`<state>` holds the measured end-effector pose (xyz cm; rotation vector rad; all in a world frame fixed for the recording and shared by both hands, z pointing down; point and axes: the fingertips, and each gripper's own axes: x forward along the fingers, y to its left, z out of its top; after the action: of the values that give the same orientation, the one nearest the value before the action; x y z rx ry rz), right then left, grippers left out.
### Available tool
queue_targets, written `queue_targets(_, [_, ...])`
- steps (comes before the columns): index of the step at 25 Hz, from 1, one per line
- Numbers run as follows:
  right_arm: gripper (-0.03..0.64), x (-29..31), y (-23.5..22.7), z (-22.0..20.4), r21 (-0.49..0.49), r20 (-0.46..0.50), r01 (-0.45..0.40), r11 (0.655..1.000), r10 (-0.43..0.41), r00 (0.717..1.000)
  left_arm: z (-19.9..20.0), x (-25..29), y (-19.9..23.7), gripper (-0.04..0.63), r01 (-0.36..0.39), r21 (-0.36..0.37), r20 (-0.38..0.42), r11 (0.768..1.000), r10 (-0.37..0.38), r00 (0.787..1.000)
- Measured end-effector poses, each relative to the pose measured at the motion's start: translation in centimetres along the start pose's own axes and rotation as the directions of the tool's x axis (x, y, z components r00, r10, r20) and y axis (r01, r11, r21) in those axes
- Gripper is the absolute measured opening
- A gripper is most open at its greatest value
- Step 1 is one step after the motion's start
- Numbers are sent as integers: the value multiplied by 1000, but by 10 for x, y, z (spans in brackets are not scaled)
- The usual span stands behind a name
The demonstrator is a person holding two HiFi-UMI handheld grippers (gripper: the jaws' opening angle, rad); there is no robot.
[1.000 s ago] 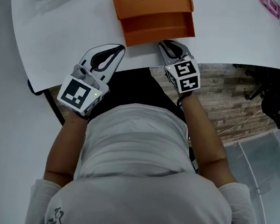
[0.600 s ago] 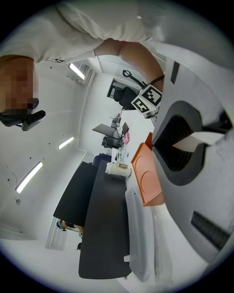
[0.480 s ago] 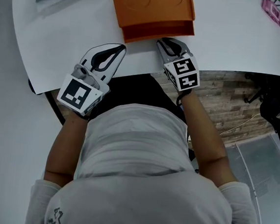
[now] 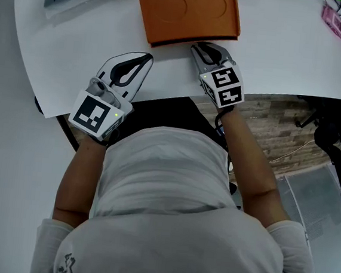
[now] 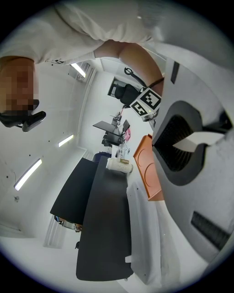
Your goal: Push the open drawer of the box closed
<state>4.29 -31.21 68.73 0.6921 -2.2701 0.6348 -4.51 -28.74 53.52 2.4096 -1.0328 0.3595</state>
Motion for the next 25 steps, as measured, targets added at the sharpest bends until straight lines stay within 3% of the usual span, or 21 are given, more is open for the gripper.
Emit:
queue_targets(16, [74,9,-5,10,18,10,4,1000,-4,1000,-2,-2,16,-2,0,-12,-7,1000,0,1000])
queue_targets(25, [100,-30,5,28,-24,73,32,999,-30,997,7,-15,0,-2,-1,12,24,1000,1,1000])
